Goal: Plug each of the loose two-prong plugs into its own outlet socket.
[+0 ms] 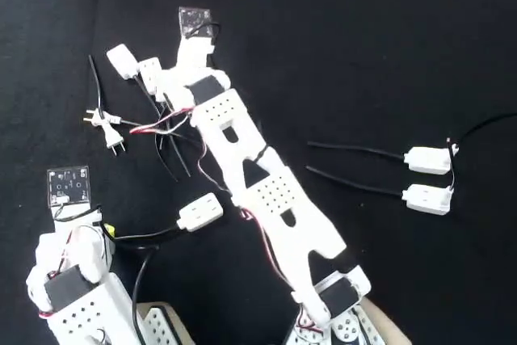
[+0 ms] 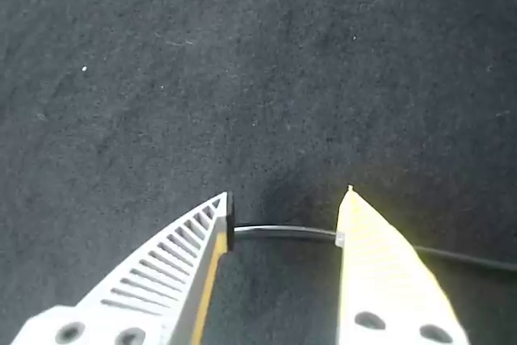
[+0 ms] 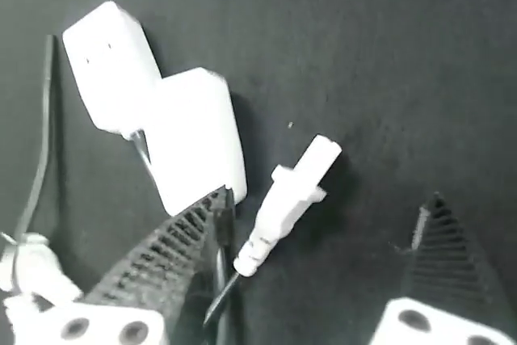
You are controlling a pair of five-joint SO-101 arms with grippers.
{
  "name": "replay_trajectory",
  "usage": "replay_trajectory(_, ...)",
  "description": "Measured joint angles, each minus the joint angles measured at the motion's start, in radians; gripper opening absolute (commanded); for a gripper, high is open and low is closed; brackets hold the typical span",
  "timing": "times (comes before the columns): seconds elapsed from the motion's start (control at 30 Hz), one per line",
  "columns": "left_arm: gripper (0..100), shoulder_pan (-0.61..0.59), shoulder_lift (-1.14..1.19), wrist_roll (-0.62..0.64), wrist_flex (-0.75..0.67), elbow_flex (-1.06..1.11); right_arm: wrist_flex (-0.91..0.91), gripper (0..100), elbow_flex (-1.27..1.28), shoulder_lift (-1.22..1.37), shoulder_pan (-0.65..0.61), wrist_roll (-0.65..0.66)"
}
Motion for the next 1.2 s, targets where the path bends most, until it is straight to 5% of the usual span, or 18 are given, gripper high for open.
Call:
replay_trajectory(0.33, 22, 0.0, 0.0, 0.0, 0.0, 0.0, 0.052, 1.1, 0.008, -0.002, -0.003, 0.057)
replay_trajectory(1.2, 22, 0.0, 0.0, 0.0, 0.0, 0.0, 0.416, 1.3, -0.152, -0.071, 0.081, 0.057)
